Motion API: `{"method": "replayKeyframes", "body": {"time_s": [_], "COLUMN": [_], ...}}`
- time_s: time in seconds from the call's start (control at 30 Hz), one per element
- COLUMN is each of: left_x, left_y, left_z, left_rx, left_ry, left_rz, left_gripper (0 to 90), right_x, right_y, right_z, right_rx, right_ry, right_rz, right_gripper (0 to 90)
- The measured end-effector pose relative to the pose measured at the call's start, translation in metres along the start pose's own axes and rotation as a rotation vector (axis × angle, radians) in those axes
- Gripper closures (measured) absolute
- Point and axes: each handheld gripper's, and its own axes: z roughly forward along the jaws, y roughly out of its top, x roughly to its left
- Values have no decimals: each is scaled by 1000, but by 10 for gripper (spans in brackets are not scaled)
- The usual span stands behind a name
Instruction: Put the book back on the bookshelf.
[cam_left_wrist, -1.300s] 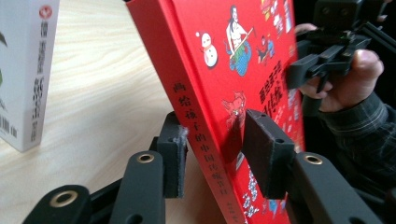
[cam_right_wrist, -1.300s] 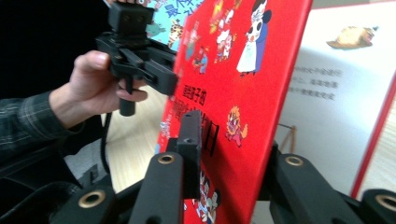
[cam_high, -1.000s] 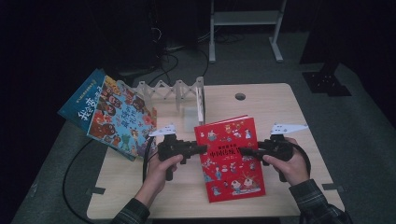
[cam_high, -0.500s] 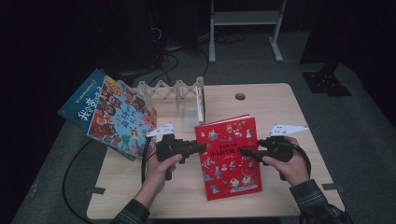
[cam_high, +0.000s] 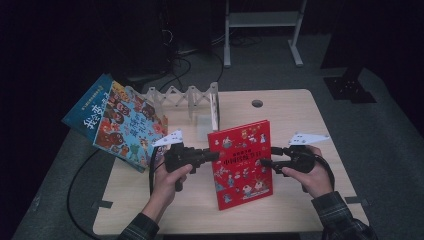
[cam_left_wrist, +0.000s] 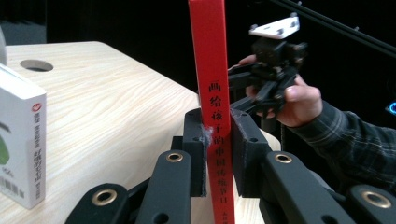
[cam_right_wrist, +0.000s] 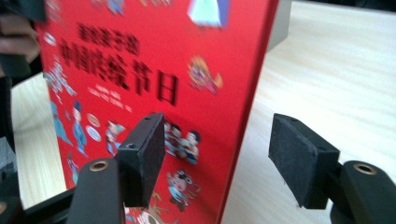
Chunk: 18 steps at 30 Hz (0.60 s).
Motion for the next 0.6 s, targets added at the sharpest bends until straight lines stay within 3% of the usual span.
{"method": "replayKeyframes", "body": {"time_s": [0.13,0.2,0.43,0.6], "left_x": [0,0,-4,-8], "left_y": [-1,-2,-6,-4], "left_z": [1,3,14,14], "left_rx": [2,12,36,47], "left_ry": [8,4,5,34], "left_rz": [16,13,31,28], "left_gripper": [753,735,697,729], "right_x": [3,7,20,22], "right_y": [-1,0,1,1], "right_z": [4,6,10,10], "right_rx": [9,24,40,34], "right_ry": [24,-5,-34,-38], "right_rz": [-11,-42,-99,-102], "right_gripper": [452,436,461,466]}}
